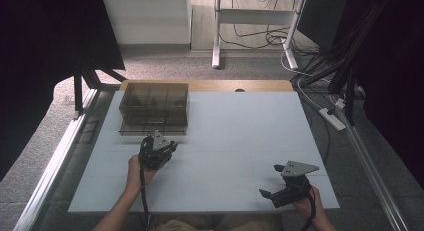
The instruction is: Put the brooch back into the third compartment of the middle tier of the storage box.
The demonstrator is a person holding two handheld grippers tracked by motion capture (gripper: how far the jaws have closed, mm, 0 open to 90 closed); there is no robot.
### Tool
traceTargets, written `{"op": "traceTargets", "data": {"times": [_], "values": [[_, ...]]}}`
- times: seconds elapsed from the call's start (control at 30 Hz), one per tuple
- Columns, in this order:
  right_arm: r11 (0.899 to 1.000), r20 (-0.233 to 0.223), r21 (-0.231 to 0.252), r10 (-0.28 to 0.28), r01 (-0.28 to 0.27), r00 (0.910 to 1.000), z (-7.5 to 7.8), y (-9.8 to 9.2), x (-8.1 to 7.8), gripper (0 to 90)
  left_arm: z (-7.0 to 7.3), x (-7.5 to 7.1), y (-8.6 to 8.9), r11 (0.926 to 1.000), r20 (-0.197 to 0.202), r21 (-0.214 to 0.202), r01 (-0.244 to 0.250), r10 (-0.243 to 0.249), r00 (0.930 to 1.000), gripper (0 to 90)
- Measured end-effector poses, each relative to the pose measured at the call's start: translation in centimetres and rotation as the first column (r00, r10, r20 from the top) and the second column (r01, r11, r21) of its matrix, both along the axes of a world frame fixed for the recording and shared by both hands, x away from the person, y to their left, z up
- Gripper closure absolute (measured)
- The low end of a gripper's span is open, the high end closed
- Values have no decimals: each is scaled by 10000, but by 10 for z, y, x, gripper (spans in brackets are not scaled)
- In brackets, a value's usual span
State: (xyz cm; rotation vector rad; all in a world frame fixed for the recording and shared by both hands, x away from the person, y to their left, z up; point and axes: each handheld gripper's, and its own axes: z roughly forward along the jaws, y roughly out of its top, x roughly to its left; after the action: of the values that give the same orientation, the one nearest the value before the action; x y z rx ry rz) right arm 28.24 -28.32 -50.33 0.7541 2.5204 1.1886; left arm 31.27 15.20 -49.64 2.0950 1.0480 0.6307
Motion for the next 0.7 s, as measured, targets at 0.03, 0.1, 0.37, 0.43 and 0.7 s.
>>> {"op": "traceTargets", "data": {"times": [0.03,0.1,0.37,0.43,0.7], "values": [[10000,-4,-4,5,-5,10000,0,0,0,0,1,0,0,10000,30,14,-17,17,10000,816],[10000,-6,-3,5,-5,10000,0,0,0,0,2,1,1,10000,75,17,-38,38,10000,816],[10000,-16,-6,1,-1,10000,0,0,0,0,5,3,4,9999,137,-41,-134,134,9998,816],[10000,-17,-15,3,-3,10000,0,0,0,0,6,3,5,9999,154,-48,-161,162,9998,816],[10000,-9,-15,-6,6,10000,0,0,0,0,10,7,8,9996,235,-75,-260,261,9994,816]]}}
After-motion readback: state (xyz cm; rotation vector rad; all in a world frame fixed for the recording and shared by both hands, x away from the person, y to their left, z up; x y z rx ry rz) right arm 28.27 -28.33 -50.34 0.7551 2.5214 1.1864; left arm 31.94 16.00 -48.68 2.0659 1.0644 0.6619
